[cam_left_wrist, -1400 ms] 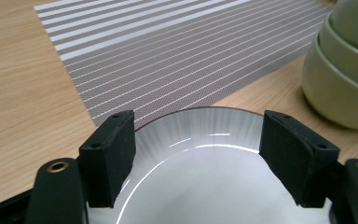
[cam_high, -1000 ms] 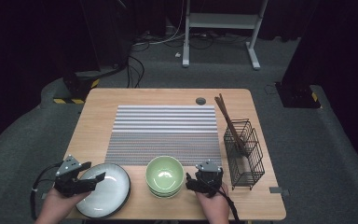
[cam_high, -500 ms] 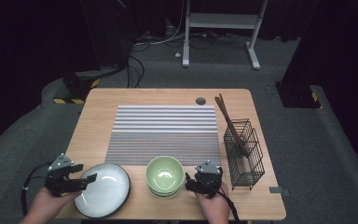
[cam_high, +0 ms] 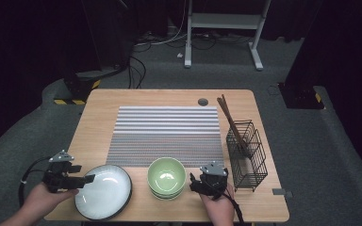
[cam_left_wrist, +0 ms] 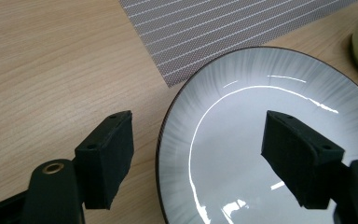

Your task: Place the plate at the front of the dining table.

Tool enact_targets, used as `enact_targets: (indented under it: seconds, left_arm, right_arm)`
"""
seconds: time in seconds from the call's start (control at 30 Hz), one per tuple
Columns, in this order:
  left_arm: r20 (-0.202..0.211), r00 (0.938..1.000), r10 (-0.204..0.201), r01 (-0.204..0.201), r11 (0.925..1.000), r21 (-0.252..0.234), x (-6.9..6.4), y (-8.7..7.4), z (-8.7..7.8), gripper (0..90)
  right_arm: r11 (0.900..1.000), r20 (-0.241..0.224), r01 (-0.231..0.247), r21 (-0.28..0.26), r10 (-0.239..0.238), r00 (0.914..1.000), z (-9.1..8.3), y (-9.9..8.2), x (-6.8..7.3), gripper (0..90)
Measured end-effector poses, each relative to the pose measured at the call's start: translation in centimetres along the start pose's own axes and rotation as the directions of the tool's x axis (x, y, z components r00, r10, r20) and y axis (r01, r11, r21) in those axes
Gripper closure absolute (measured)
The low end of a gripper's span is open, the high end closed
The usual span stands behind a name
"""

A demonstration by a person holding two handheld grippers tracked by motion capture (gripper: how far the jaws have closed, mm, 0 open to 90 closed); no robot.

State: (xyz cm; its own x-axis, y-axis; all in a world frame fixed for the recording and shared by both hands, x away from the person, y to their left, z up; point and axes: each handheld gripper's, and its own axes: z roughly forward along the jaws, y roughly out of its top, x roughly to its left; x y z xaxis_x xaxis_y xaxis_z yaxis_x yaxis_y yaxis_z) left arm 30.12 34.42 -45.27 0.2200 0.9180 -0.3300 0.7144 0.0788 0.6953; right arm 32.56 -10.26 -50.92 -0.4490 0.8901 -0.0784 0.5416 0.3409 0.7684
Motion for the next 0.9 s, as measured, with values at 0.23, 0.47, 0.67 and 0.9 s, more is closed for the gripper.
enact_targets:
  seconds: [0.23, 0.47, 0.67, 0.9]
  left_arm:
    - [0.021, 0.9972, -0.071, 0.071, 0.9974, 0.005, 0.7, 0.2, -0.1, 30.9]
    - [0.024, 0.9909, -0.133, 0.132, 0.9906, 0.037, 0.9, 0.4, -0.1, 36.6]
    - [-0.022, 0.9797, -0.199, 0.2, 0.9794, 0.029, 1.0, 0.1, 0.4, 38.1]
    - [-0.025, 0.9678, -0.25, 0.251, 0.9672, 0.037, 2.0, -0.3, 0.4, 43.9]
  right_arm:
    - [0.9996, -0.027, -0.026, -0.006, 0.026, 0.9993, -0.6, 0.3, -0.3, 12.6]
    - [0.9985, -0.053, -0.033, -0.044, 0.031, 0.9981, -1.6, 0.8, -0.4, 12.5]
    - [0.9981, -0.071, -0.022, -0.058, 0.018, 0.9973, -2.1, 1.2, -0.3, 12.6]
    - [0.9949, -0.074, -0.014, -0.099, 0.007, 0.9972, -3.3, 2.1, -0.1, 17.3]
